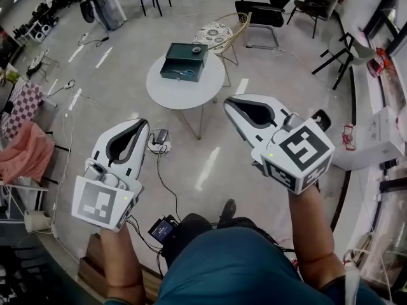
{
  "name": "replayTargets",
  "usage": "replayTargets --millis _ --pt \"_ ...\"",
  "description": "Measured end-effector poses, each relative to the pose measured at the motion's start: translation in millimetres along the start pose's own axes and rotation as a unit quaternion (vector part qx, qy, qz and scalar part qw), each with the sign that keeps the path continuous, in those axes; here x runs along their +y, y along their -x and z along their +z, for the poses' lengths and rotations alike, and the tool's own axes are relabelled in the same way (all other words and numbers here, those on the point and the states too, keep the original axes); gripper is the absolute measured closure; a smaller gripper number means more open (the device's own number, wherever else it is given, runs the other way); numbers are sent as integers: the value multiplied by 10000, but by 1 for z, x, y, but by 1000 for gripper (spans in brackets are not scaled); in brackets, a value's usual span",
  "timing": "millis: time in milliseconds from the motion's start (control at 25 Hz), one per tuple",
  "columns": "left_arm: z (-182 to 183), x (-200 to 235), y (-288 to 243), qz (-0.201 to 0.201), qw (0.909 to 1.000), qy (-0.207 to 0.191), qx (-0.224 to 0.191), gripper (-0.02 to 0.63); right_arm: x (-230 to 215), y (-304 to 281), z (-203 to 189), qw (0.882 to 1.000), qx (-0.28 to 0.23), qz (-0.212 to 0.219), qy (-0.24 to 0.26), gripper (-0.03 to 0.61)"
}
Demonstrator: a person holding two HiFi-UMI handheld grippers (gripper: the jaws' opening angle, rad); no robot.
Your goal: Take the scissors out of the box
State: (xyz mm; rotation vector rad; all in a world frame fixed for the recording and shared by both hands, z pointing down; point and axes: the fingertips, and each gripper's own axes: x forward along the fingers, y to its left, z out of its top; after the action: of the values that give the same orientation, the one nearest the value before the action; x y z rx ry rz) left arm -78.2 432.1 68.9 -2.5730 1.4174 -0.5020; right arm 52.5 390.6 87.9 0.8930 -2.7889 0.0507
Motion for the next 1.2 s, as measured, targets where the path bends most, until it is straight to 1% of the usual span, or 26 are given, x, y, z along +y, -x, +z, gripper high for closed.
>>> replayTargets --millis 200,320,480,720,1200 --pt "7 -6 -39 -154 9998 -139 -9 594 -34 3 -11 9999 10 -101 -129 540" --pt "7 2 -65 -239 9996 -129 -58 594 -55 -1 -15 9997 42 -204 -139 540" --pt "6 19 -102 -458 9987 -127 -167 594 -81 -14 -13 9989 101 -442 -139 540" --pt "16 65 -143 -718 9967 -146 -348 594 -111 -50 3 9972 195 -698 -165 540" --pt "-10 161 -197 -1065 9934 -81 -411 594 -147 -139 17 9932 332 -1083 -263 540"
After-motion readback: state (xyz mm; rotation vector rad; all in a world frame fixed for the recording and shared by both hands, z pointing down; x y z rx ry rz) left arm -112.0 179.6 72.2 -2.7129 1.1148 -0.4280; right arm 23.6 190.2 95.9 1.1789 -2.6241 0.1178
